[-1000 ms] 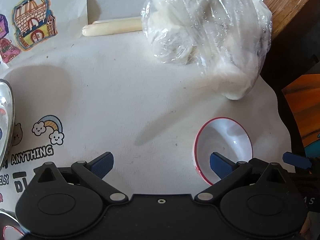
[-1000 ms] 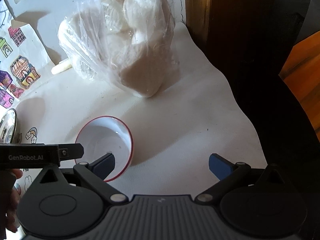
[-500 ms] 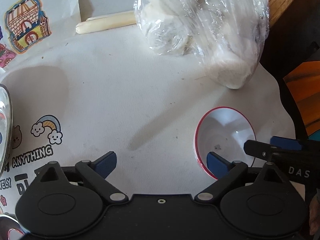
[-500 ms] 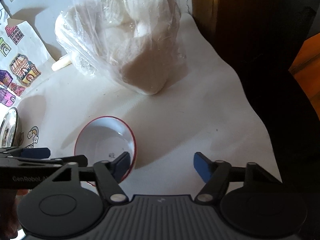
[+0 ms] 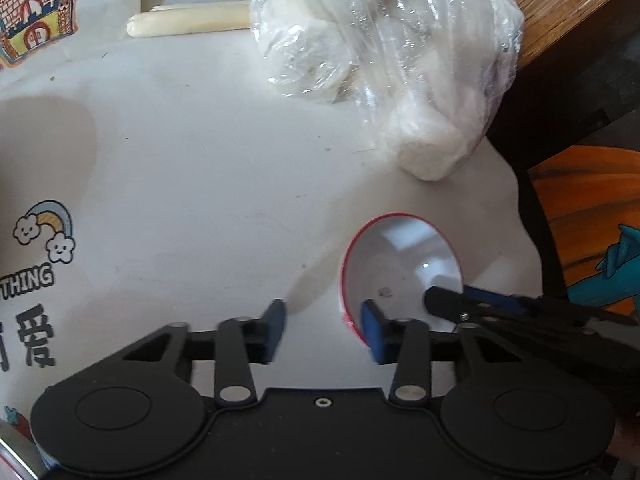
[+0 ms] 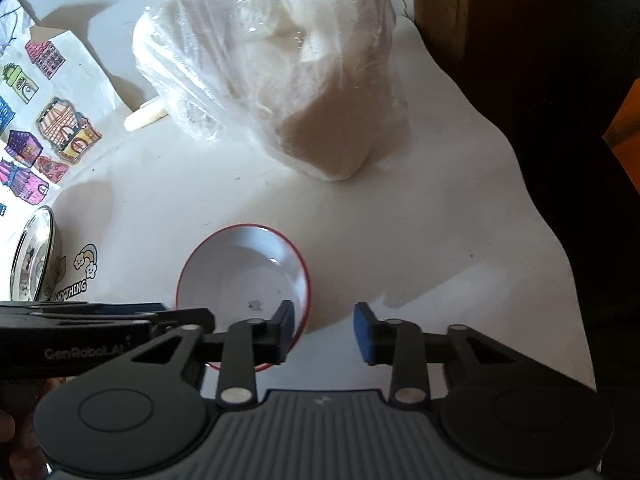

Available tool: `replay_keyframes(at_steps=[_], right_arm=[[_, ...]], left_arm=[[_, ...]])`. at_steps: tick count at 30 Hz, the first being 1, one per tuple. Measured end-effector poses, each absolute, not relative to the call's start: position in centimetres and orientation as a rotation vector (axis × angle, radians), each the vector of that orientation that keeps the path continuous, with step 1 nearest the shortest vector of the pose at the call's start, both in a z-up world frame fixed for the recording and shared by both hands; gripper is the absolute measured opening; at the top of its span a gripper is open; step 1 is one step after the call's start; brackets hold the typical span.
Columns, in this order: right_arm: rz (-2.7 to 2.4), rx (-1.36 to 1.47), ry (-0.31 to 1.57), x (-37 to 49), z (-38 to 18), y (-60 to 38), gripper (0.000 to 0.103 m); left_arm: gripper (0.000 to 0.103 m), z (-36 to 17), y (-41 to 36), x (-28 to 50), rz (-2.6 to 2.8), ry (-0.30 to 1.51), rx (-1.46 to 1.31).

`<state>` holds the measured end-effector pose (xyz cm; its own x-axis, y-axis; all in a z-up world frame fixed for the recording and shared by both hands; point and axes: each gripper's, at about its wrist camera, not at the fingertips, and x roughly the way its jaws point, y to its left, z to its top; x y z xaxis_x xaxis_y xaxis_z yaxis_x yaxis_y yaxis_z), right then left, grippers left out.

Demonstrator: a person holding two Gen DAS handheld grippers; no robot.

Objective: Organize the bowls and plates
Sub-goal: 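Close the left gripper on the white bowl rim while the right gripper closes too, then lift the white bowl with both grippers and lower it into the nested bowls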

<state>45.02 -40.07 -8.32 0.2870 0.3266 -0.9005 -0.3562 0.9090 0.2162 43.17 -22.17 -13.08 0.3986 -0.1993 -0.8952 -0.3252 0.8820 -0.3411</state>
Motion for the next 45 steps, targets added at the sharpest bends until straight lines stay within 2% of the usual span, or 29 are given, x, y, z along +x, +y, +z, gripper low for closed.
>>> replay_keyframes(at_steps=[7, 10, 25, 45], right_arm=[[0.473, -0.034, 1.194, 44.9, -8.5, -39.3, 0.017], [0.483, -0.022, 1.197, 44.8, -8.6, -39.0, 0.011], [0.528, 0.003, 1.195, 41.9, -8.2, -37.6, 0.012], [0.614, -0.013, 1.159, 37.7, -5.2, -35.4, 0.012]], left_arm=[[0.012, -12.9, -23.6, 43.3, 0.065, 1.152, -0.501], [0.011, -12.7, -24.4, 43.5, 0.065, 1.150, -0.471], [0.007, -11.7, -23.0, 40.5, 0.067, 1.141, -0.487], [0.007, -9.2, -19.9, 34.4, 0.117, 1.091, -0.523]])
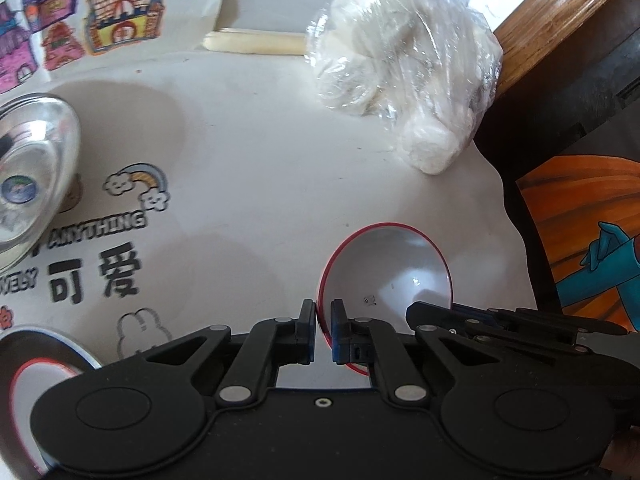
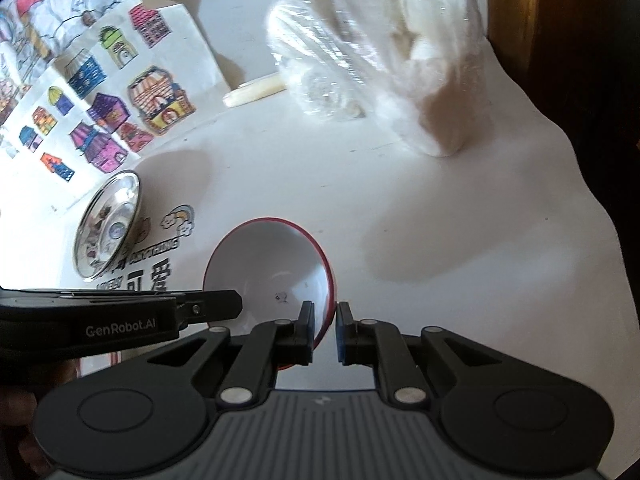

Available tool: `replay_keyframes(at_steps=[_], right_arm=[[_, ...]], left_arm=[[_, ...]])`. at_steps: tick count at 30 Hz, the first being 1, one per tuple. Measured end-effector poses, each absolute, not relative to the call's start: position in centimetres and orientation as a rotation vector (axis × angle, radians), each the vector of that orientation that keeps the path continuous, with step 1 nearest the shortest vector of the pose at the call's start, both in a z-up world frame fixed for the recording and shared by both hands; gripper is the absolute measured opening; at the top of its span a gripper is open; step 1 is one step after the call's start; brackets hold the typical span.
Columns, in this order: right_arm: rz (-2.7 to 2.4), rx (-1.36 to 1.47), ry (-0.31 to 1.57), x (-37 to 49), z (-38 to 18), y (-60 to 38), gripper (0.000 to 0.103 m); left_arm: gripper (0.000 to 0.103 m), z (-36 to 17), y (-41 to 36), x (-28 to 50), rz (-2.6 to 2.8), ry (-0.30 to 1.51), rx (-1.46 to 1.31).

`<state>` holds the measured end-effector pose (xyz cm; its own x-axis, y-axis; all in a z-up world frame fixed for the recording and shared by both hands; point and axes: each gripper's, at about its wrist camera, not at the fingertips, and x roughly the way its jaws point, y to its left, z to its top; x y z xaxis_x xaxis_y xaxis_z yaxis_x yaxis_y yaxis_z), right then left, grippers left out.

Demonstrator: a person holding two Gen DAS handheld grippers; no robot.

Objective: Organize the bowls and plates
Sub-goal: 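Lift the white bowl with both grippers and lower it into the nested bowls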

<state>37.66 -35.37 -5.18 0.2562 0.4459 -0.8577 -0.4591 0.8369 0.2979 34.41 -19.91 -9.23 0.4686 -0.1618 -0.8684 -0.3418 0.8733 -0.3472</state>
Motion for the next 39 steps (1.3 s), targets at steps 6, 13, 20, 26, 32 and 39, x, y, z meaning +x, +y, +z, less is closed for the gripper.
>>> replay_keyframes(at_steps=[6, 13, 20, 26, 32, 39], right_arm=[[0.654, -0.029, 1.157, 36.4, -4.5, -33.7, 0.012], [0.705, -0.061, 1.139, 34.8, -3.9, -31.3, 0.012], [0.767, -0.089, 1.131, 32.8, -3.6, -28.7, 0.012], [0.825, -0.116, 1.131, 31.1, -3.1, -26.5, 0.012], [0.865, -0.140, 1.135, 30.0, -3.0, -24.6, 0.012], [0.896, -0.162, 1.131, 29.1, -3.0, -22.8, 0.012]], left_arm=[[0.007, -8.7, -18.2, 31.9, 0.147, 1.076, -0.549], [0.007, -8.0, -16.2, 29.2, 0.187, 1.058, -0.566], [0.007, -7.1, -14.0, 26.5, 0.231, 1.042, -0.585], [0.007, -6.6, -12.2, 23.7, 0.269, 1.030, -0.612], [0.007, -6.4, -10.7, 21.8, 0.306, 1.020, -0.639], [0.007, -6.0, -9.4, 20.6, 0.335, 1.009, -0.648]])
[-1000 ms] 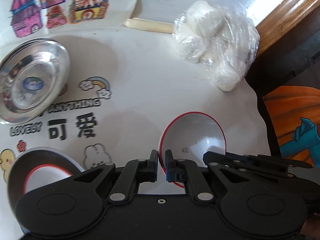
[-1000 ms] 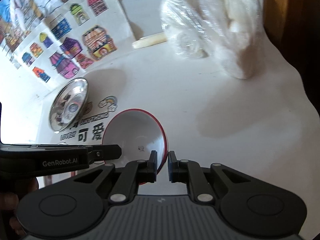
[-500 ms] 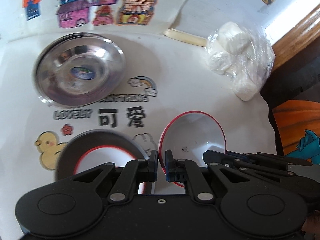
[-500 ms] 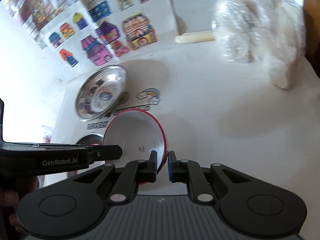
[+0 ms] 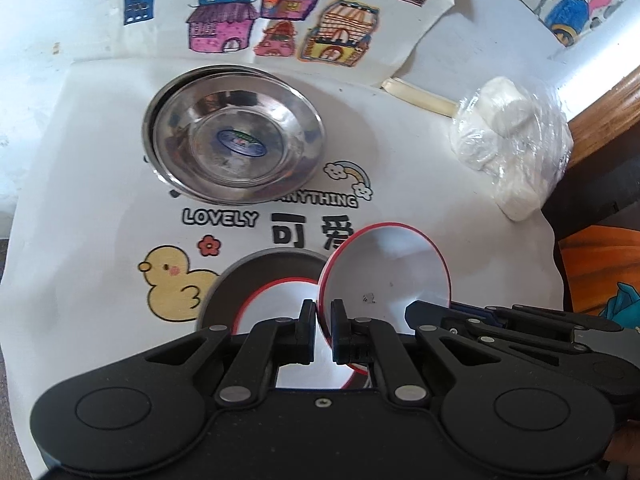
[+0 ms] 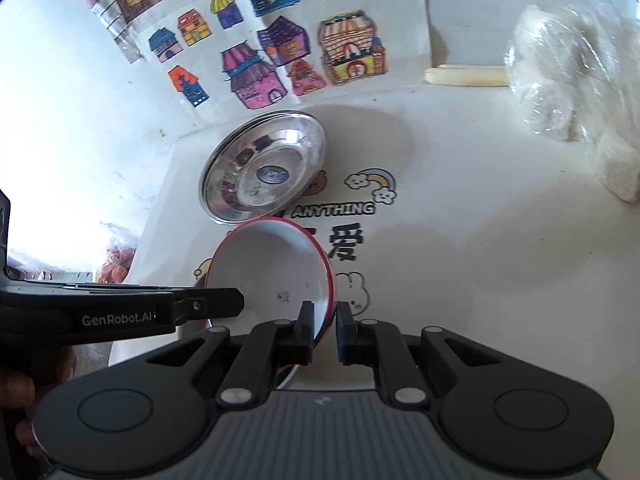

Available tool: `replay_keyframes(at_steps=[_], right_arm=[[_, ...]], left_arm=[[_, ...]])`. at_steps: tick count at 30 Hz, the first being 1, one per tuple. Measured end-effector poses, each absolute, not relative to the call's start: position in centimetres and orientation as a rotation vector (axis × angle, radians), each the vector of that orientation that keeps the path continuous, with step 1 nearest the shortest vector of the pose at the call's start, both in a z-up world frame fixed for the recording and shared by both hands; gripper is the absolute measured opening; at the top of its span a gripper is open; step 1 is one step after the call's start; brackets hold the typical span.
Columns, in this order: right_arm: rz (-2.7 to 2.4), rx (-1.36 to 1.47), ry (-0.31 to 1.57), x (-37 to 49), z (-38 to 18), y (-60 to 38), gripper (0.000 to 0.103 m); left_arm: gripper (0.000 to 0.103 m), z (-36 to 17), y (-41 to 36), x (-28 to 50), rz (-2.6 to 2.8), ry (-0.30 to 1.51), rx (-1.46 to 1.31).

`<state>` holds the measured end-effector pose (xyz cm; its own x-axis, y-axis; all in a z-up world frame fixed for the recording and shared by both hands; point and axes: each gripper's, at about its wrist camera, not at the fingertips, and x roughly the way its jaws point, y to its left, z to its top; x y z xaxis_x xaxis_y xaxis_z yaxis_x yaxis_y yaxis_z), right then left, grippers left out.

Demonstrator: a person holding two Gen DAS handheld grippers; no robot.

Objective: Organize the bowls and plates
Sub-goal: 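Lift the white bowl with both grippers and lower it into the nested bowls, then press the held white bowl down into the steel bowl with both grippers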

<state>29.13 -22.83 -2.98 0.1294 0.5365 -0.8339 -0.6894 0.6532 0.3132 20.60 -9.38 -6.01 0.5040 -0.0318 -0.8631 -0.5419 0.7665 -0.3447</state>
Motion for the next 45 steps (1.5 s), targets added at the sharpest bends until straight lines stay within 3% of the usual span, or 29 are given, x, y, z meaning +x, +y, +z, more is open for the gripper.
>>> replay_keyframes(at_steps=[45], right_arm=[[0.983, -0.302, 1.271, 27.4, -5.6, -19.0, 0.017]], left_arm=[[0.007, -7.8, -7.7, 18.9, 0.401, 1.113, -0.659]])
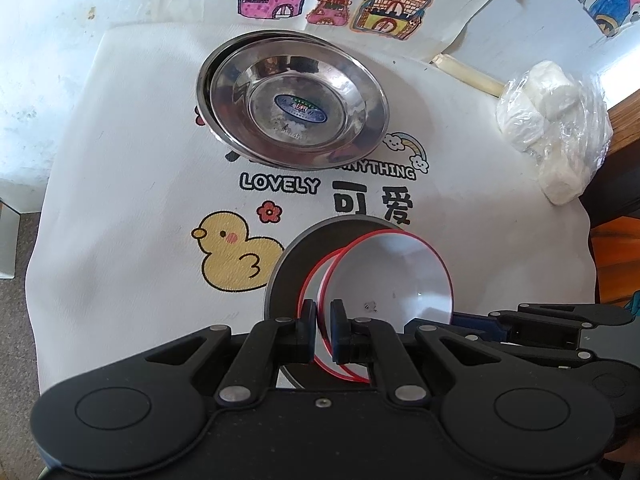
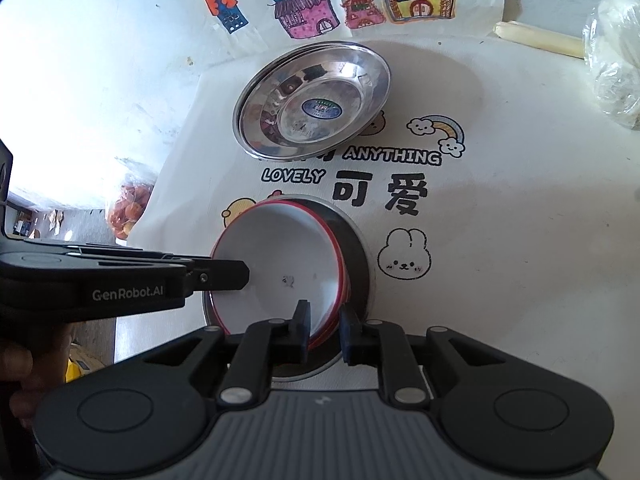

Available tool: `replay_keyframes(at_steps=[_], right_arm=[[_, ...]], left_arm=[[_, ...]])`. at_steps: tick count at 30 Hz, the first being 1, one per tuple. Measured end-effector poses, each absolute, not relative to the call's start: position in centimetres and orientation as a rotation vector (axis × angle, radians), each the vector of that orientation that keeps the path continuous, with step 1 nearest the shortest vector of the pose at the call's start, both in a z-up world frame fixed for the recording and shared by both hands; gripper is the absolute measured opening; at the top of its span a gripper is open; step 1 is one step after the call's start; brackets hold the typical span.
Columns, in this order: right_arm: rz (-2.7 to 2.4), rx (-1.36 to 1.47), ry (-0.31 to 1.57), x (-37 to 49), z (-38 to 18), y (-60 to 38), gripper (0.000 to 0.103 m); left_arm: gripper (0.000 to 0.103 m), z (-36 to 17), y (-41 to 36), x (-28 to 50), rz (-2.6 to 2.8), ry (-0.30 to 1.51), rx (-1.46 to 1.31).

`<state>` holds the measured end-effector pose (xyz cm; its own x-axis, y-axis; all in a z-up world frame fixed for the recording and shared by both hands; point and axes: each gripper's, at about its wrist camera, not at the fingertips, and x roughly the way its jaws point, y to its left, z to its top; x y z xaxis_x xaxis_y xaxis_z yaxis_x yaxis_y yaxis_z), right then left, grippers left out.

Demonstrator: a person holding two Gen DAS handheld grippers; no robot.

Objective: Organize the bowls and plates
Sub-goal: 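Press the held white bowl down into the steel bowl with both grippers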

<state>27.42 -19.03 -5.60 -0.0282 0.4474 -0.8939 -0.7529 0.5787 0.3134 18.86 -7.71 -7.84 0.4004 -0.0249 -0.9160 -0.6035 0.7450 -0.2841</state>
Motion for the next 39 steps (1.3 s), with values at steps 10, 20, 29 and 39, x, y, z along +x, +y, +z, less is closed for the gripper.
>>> replay_keyframes(at_steps=[10, 20, 29, 39], right_arm=[[0.993, -0.308, 1.283, 27.17, -5.93, -18.91, 0.020], [0.999, -0.303, 1.285, 27.10, -5.96, -18.89, 0.025], [0.999, -0.297, 1.290, 27.22, -5.99, -18.94, 0.026], [1.000, -0.286, 1.288, 27.26, -5.87, -18.97, 0.029]], left_arm=[[0.007, -8.03, -7.87, 18.88, 0.409, 1.127, -0.651], [0.007, -7.96, -7.78, 18.97, 0.408, 1.129, -0.646], [0.007, -7.98, -7.64, 19.19, 0.405, 1.137, -0.642], [0.013, -8.01, -7.44, 19.22, 0.402, 1.162, -0.619]])
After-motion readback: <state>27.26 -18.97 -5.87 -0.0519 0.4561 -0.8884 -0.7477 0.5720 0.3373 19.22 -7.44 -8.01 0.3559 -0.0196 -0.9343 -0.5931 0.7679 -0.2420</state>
